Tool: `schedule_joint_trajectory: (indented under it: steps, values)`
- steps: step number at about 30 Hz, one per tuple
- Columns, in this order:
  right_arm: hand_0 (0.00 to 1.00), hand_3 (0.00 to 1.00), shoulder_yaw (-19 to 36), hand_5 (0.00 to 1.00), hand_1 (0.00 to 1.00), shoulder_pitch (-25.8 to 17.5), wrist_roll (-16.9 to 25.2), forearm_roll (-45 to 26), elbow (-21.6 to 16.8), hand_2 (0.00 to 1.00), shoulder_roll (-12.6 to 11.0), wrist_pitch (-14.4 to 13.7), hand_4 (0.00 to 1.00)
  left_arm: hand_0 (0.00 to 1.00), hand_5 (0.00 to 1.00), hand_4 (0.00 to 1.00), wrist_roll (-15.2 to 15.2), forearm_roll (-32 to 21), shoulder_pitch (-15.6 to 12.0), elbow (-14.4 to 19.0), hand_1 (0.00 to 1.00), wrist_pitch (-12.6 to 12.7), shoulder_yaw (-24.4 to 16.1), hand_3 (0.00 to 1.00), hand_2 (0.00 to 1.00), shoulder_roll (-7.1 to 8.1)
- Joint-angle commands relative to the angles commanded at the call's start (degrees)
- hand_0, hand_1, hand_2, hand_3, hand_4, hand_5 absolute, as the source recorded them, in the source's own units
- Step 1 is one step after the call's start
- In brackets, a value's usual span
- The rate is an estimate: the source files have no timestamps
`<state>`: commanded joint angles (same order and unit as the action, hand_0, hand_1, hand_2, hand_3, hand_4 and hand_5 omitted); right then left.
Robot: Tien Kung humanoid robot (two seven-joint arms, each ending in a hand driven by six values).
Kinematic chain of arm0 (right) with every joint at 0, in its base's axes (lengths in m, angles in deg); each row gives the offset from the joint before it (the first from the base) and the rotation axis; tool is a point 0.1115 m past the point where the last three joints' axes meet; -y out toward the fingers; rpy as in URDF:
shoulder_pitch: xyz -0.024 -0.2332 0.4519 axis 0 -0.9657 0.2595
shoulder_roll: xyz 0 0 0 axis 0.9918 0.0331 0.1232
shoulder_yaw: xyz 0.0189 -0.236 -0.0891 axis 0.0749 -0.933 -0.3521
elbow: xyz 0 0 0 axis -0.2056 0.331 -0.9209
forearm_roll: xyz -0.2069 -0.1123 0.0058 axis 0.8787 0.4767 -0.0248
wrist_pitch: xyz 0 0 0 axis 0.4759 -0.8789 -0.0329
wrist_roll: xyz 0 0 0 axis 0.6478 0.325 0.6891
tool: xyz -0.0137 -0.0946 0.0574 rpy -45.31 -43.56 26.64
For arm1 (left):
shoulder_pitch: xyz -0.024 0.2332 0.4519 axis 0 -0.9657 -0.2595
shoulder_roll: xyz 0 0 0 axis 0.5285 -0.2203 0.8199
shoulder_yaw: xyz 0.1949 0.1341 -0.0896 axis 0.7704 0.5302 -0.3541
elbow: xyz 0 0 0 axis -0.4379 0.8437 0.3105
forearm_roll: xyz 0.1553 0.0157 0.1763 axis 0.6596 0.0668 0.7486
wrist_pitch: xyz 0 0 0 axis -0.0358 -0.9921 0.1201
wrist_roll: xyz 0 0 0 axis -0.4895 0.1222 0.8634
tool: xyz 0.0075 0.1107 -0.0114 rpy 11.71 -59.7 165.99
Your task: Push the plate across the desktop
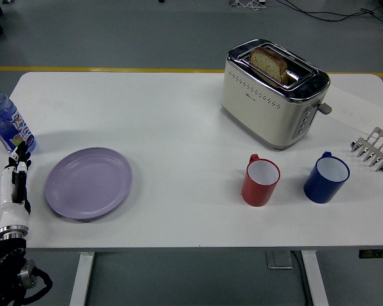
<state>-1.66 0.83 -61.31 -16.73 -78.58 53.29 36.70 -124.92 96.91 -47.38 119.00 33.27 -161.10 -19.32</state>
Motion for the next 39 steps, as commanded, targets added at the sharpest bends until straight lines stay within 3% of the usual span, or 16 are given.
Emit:
schedule_joint_trajectory:
  steps: [28,39]
  values:
    - [0.514,0.544,-0.3,0.328,0.477,-0.5,-0.2,0.3,0.0,0.579,0.2,0.0,0.179,0.941,0.998,0.528,0.0,-1.3,1.5,-1.4,0.941,0.1,3.0,0.962,0.969,-1.67]
    - [0.514,0.544,-0.5,0.329,0.477,-0.6,-0.2,0.1,0.0,0.579,0.1,0.0,0.175,0.938,0.998,0.527,0.0,-2.0,2.8,-1.5,0.939,0.3,4.0,0.957,0.966,-3.51]
